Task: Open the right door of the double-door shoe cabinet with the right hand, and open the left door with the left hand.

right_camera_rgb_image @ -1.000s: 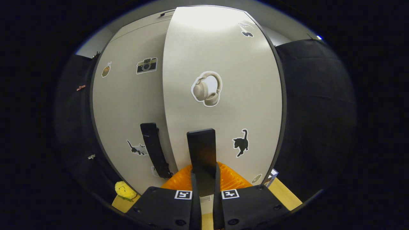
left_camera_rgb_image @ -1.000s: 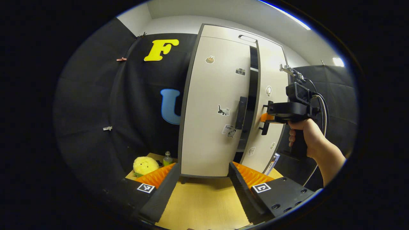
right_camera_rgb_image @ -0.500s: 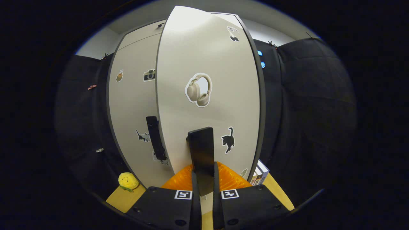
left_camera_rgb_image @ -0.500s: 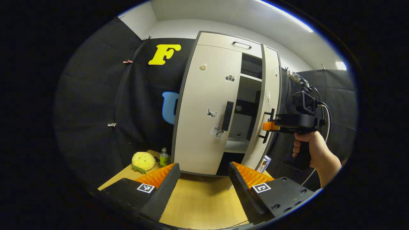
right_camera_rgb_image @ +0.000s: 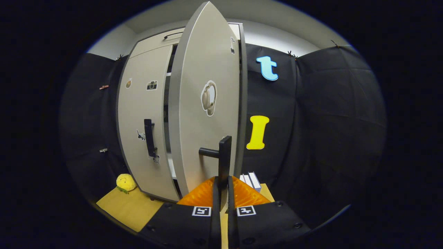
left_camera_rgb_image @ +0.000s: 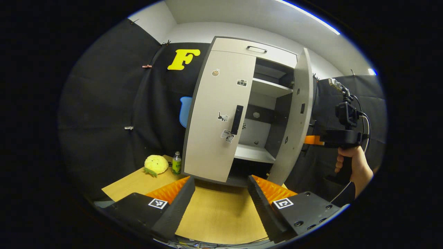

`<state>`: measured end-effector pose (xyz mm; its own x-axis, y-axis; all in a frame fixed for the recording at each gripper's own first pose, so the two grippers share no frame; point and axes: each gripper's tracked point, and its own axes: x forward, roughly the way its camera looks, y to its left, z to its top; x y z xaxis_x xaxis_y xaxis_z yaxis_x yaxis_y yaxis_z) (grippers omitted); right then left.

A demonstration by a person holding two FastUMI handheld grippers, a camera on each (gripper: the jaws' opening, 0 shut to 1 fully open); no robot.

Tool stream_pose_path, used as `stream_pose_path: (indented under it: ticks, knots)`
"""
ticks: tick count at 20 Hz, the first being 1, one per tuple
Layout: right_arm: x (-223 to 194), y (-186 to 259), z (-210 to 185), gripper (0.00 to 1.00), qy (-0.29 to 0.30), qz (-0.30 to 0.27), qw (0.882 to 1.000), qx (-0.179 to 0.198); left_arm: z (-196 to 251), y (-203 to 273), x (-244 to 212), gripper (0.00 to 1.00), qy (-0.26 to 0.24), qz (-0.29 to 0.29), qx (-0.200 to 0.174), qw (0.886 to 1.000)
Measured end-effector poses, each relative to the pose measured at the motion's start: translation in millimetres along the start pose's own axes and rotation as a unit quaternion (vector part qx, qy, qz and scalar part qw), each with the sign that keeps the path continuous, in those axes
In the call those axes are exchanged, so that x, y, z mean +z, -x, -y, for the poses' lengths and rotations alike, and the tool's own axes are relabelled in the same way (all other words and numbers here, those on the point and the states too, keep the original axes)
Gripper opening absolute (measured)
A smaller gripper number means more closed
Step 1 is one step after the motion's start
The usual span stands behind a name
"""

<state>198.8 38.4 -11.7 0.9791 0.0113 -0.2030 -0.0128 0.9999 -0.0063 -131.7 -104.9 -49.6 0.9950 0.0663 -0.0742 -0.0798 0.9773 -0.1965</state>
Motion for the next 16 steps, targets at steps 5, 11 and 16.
stream_pose_path:
  ticks: [5, 11, 16]
  knots:
    - [0, -2, -3, 0.07, -0.051, 0.0, 0.998, 0.023, 30, 5, 1, 0.95, -0.006, 0.006, -0.011, 1.0]
    - [-8, 8, -12, 0.11, -0.015, 0.004, 1.0, 0.016, 51, 1, 3, 0.95, -0.026, 0.005, -0.027, 0.999]
    - [-8, 24, -22, 0.1, -0.029, 0.003, 0.999, 0.019, 46, -8, 3, 0.95, -0.031, 0.0, -0.037, 0.999]
